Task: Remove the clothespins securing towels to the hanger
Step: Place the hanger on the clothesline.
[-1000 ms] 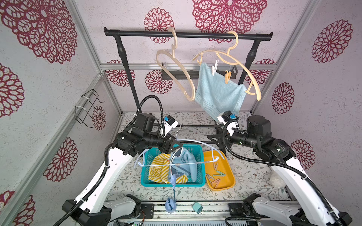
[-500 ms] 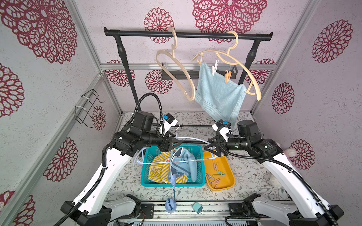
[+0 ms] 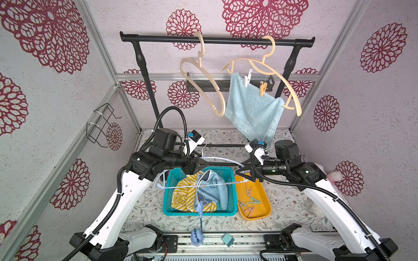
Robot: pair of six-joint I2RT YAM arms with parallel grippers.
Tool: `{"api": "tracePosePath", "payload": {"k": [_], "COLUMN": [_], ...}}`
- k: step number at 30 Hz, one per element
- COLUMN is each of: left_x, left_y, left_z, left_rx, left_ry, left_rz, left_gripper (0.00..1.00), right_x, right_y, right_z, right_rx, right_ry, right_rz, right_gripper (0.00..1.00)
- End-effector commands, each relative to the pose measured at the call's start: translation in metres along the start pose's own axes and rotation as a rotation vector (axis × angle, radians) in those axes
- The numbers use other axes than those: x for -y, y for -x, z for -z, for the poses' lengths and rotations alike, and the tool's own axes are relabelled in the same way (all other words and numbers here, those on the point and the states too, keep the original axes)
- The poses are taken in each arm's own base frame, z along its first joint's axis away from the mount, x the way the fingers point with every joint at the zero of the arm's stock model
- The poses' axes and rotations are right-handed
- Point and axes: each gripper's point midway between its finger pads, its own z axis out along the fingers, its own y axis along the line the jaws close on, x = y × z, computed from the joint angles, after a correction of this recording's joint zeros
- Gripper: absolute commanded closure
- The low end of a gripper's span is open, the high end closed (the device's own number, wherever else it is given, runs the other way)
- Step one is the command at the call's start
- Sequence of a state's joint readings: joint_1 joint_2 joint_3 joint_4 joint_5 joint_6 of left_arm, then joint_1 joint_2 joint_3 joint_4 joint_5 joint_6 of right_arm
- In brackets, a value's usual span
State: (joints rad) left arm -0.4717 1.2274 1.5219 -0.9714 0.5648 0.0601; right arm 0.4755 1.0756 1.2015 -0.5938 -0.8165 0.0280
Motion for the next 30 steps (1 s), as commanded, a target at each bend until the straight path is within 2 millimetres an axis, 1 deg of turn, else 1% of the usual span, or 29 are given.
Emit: {"api": "tracePosePath", "payload": {"k": [1,4,6,8,9,12,13,14,17,18,19,20,22,23,25,27,30], "left_x": [0.004,0.003,0.003,0.002,0.002,-0.002,-0.003,-0.004,-0.011,-0.012,-0.015,-0.018,-0.021,-0.022,-0.022,-0.026,-0.038], "left_y": [0.015,0.017,0.017,0.018,0.018,0.020,0.021,0.022,0.025,0.026,0.026,0.027,0.027,0.026,0.024,0.021,0.015], "left_z": [0.010,0.011,0.011,0.011,0.012,0.013,0.013,0.014,0.017,0.018,0.019,0.021,0.024,0.025,0.027,0.029,0.034], "left_rx": [0.045,0.053,0.056,0.058,0.060,0.072,0.078,0.083,0.098,0.101,0.105,0.110,0.114,0.114,0.111,0.103,0.086], "left_ry": [0.011,0.022,0.023,0.028,0.033,0.055,0.063,0.071,0.117,0.130,0.152,0.172,0.199,0.203,0.212,0.240,0.308], "left_rz": [-0.048,-0.052,-0.053,-0.052,-0.052,-0.054,-0.054,-0.054,-0.040,-0.040,-0.030,-0.026,-0.014,-0.011,-0.006,0.004,0.034], "left_gripper": [1.00,1.00,1.00,1.00,1.00,1.00,1.00,1.00,0.90,0.75,0.54,0.40,0.18,0.12,0.05,0.02,0.01], "right_x": [-0.012,-0.011,-0.011,-0.010,-0.011,-0.008,-0.006,-0.005,-0.003,-0.003,-0.001,-0.001,0.000,0.001,-0.002,-0.004,0.001], "right_y": [0.008,0.005,0.006,0.008,0.009,0.014,0.015,0.016,0.022,0.025,0.028,0.032,0.040,0.042,0.045,0.047,0.049], "right_z": [0.005,0.004,0.003,0.003,0.003,0.004,0.004,0.005,0.010,0.012,0.014,0.016,0.022,0.023,0.026,0.027,0.030], "right_rx": [0.032,0.025,0.026,0.033,0.037,0.058,0.064,0.071,0.102,0.114,0.130,0.144,0.178,0.189,0.208,0.217,0.226], "right_ry": [0.037,0.037,0.039,0.036,0.037,0.014,0.000,-0.013,-0.048,-0.060,-0.082,-0.096,-0.128,-0.139,-0.137,-0.134,-0.167], "right_rz": [0.027,0.024,0.024,0.027,0.030,0.034,0.036,0.041,0.053,0.056,0.055,0.056,0.058,0.055,0.063,0.067,0.060], "right_gripper": [0.45,0.45,0.49,0.60,0.67,0.97,1.00,1.00,1.00,1.00,1.00,1.00,1.00,1.00,1.00,1.00,1.00]}}
